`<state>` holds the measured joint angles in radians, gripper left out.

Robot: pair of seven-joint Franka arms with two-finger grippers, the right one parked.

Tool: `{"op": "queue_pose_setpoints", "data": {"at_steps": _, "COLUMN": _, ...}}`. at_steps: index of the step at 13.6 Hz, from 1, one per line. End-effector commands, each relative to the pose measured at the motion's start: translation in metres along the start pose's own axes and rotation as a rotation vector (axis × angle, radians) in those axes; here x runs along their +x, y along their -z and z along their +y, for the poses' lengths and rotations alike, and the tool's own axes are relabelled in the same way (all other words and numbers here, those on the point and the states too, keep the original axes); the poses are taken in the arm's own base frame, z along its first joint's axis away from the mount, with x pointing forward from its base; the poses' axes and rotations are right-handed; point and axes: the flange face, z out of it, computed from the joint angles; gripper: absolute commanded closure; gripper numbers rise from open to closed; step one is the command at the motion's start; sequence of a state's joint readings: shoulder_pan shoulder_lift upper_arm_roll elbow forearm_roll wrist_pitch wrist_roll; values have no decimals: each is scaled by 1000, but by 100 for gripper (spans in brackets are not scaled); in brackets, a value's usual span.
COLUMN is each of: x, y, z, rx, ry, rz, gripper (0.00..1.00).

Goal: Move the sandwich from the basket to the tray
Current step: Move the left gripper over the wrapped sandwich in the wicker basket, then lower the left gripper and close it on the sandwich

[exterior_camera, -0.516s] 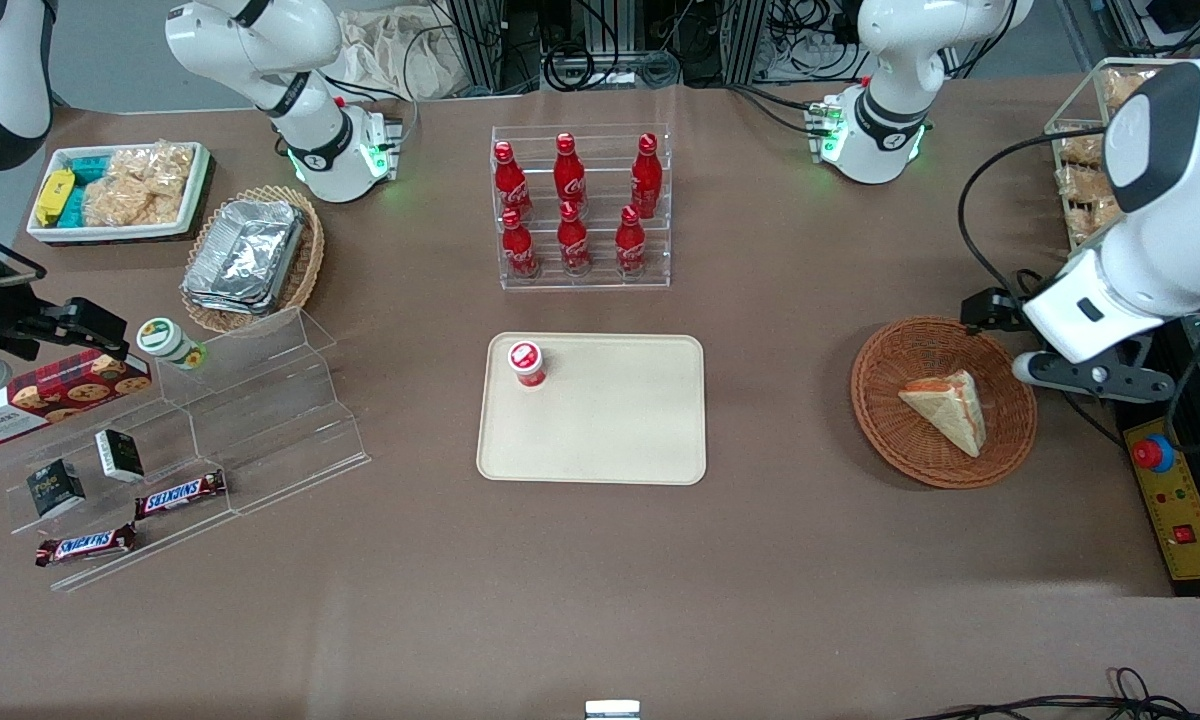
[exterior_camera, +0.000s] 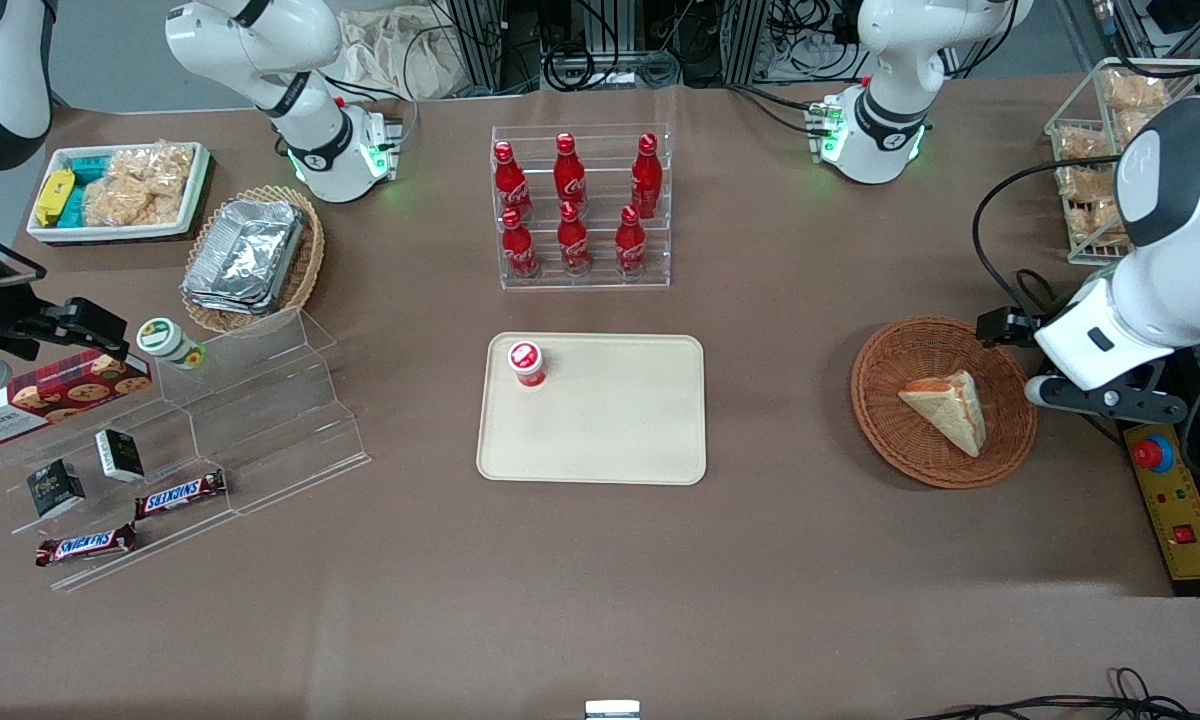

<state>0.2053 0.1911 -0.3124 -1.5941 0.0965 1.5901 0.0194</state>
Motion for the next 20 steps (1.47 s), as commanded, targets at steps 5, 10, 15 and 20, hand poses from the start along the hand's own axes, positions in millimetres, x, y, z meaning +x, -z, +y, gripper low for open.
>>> {"op": "queue_pose_setpoints", "data": {"at_steps": 5, "x": -9, "y": -75, "z": 1, "rx": 20, "ry": 454, "rz": 48, "gripper": 0}}
{"op": "queue_pose_setpoints", "data": {"at_steps": 10, "x": -27, "y": -164, "z": -21, "rx": -13, "ry": 635, "rz": 108, "gripper": 0}}
{"op": "queue_pose_setpoints", "data": {"at_steps": 15, "x": -19, "y": -204, "z": -25, "rx": -60, "ry": 792, "rz": 138, "gripper": 0}}
{"op": "queue_pose_setpoints", "data": {"at_steps": 20, "x": -14, "y": -233, "z": -55, "rx": -87, "ry": 931, "rz": 129, "gripper": 0}}
